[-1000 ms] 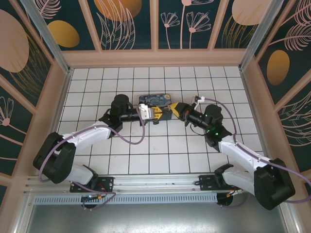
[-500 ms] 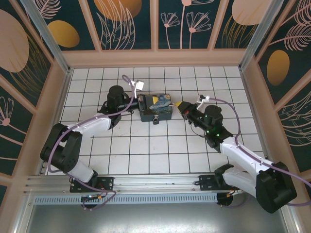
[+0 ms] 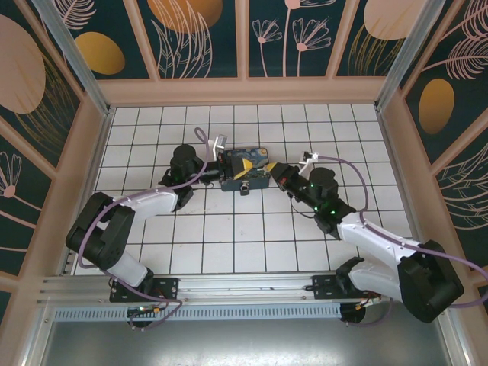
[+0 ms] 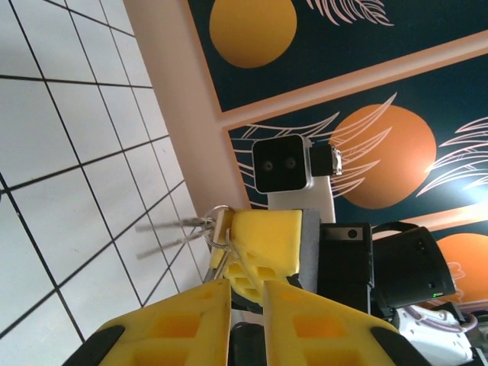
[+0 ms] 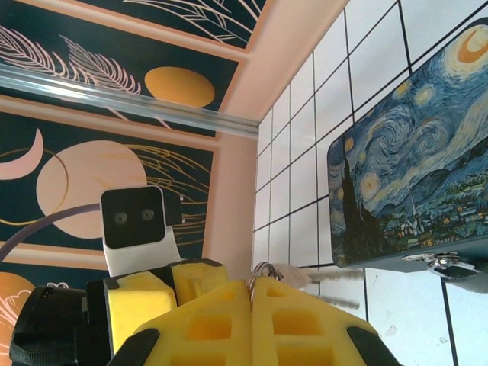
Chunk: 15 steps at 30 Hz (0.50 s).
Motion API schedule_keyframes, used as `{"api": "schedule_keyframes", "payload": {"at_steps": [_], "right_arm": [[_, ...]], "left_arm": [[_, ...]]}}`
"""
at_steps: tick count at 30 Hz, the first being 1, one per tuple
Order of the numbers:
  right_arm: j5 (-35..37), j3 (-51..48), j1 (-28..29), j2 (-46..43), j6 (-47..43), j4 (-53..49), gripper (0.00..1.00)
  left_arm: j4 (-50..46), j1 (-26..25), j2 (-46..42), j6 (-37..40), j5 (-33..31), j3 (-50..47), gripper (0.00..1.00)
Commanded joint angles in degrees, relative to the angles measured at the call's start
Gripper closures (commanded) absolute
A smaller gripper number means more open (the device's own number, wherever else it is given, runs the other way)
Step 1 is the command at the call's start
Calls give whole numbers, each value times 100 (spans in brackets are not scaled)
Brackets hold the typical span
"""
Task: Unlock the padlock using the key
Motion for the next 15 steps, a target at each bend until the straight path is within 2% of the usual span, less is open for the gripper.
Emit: {"api": "schedule_keyframes", "payload": {"at_steps": [1,11,15], "right_arm": [[195,9,83,106,-66,530,100],[108,52,218,418,27,1027,100],[92,97,241,477,22,1025,100]], "left_arm": [[429,-28,38,-316,143,-77,79],[-444,-30,0,250,89,63,67],[-97,-29,66,48,155,2,66]]}}
